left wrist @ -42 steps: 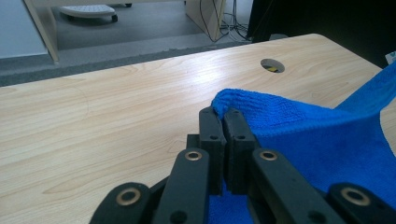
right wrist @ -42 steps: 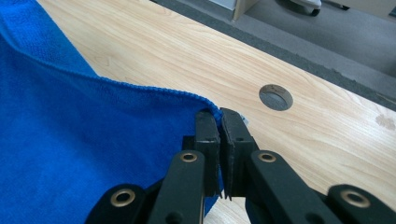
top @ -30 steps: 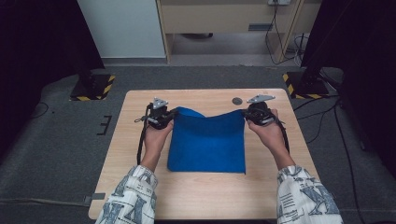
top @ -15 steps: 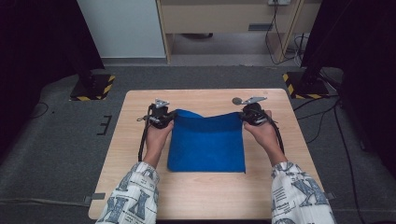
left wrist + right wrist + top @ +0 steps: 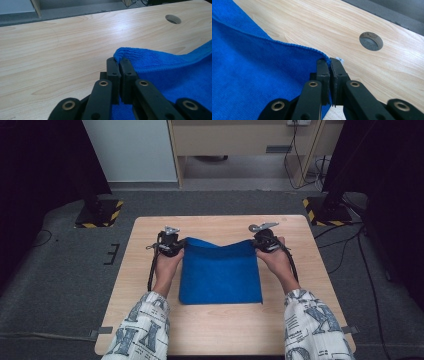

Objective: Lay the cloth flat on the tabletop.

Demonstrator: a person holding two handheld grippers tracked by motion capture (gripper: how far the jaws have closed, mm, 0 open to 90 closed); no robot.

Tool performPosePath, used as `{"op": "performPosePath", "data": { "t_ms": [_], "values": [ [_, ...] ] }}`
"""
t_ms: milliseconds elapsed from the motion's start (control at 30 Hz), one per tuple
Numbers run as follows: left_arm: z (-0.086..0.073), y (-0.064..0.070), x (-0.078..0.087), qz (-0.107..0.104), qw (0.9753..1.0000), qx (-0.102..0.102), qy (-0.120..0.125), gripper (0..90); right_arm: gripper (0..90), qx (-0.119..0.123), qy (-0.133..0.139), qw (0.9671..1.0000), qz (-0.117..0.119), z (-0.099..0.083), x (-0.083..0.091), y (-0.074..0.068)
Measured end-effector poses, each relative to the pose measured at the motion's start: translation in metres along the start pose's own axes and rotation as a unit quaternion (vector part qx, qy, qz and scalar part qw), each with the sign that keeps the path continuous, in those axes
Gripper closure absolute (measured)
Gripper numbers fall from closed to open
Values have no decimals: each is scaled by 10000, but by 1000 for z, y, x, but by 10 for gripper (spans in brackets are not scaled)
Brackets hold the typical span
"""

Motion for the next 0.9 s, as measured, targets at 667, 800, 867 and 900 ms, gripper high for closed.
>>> {"op": "performPosePath", "data": {
  "t_ms": [667, 800, 867, 900],
  "values": [
    [-4, -20, -4, 103, 9988, 290, 371, 442, 423, -915, 384, 9925, -712, 1, -6, 28],
    [-2, -21, 3, 142, 9992, 159, 334, 424, 394, -867, 336, 9931, -720, -3, -2, 27],
    [0, -20, 8, 135, 9994, 85, 320, 420, 378, -849, 334, 9935, -677, -4, 0, 25],
    [1, -18, 11, 140, 9993, 34, 336, 416, 374, -823, 344, 9938, -665, -4, 2, 23]
  ]
}}
Point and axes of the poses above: each handheld gripper's, and its own axes: x roughly backward along the jaws, z roughly out of its top, y roughly to its right, the point moved 2 cm from there along -x, roughly forward along the jaws, and after that the axes turned 4 degrees about -x, right-handed, at the moved point
